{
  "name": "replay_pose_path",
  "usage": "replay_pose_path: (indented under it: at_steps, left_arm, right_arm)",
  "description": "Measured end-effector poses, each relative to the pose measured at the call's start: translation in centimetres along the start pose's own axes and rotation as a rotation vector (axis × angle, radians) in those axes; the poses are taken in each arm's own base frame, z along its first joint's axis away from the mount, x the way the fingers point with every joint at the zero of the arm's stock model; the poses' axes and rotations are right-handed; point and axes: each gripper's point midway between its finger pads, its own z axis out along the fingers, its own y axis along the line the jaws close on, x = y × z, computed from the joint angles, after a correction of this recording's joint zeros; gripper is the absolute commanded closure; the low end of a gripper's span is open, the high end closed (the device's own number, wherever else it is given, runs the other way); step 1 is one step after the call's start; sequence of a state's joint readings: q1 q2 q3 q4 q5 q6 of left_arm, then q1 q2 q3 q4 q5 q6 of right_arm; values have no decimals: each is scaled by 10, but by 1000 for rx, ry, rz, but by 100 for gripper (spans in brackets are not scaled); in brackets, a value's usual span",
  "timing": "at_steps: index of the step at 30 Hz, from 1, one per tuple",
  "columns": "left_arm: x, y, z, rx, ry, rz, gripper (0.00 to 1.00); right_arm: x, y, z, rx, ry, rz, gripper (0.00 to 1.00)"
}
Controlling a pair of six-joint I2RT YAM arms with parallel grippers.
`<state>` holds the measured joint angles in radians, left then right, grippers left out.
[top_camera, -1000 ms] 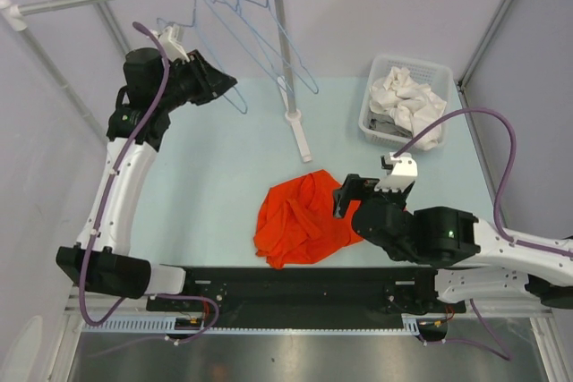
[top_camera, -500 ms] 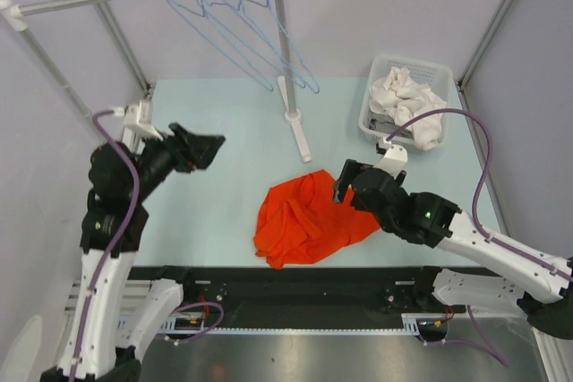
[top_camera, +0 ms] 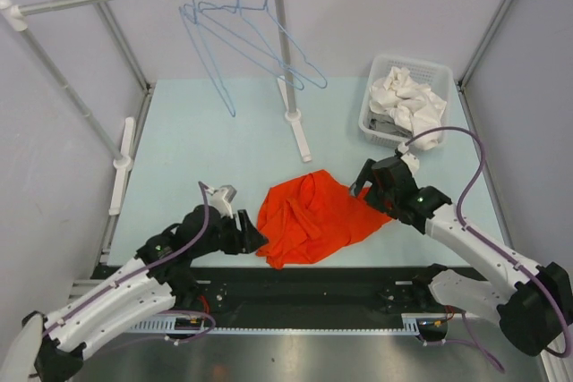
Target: Remove the t-shirt from the hanger
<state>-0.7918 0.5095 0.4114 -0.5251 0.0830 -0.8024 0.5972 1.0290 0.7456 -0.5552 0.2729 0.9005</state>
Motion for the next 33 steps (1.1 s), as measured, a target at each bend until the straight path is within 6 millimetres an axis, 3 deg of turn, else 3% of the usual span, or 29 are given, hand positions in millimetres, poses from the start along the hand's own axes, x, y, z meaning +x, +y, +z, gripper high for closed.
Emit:
replay_pose_path:
  at_steps: [4,8,15,19,22,28,33]
  left_arm:
    - [21,23,25,-80,22,-61,37]
    - [34,42,43,-161,52,-103,42]
    - [25,36,68,-130,8,-127,46]
    - [30,27,90,-100,42,-136,47]
    - [34,12,100,-61,58,-119,47]
    - [44,5,95,-27,59,-124,46]
    - [41,10,87,-30,25,-130,46]
  right_arm:
    - [21,-22,20,-1,70,47,0]
    - [37,-32,32,-30,116,77,0]
    - [61,-22,48,-134,171,73,0]
    - [71,-1,57,-203,191,33,0]
    - [87,30,60,-270,216,-47,0]
    - [127,87,47,-400,281,-191,0]
    - [139,100,46,-417,278,-228,0]
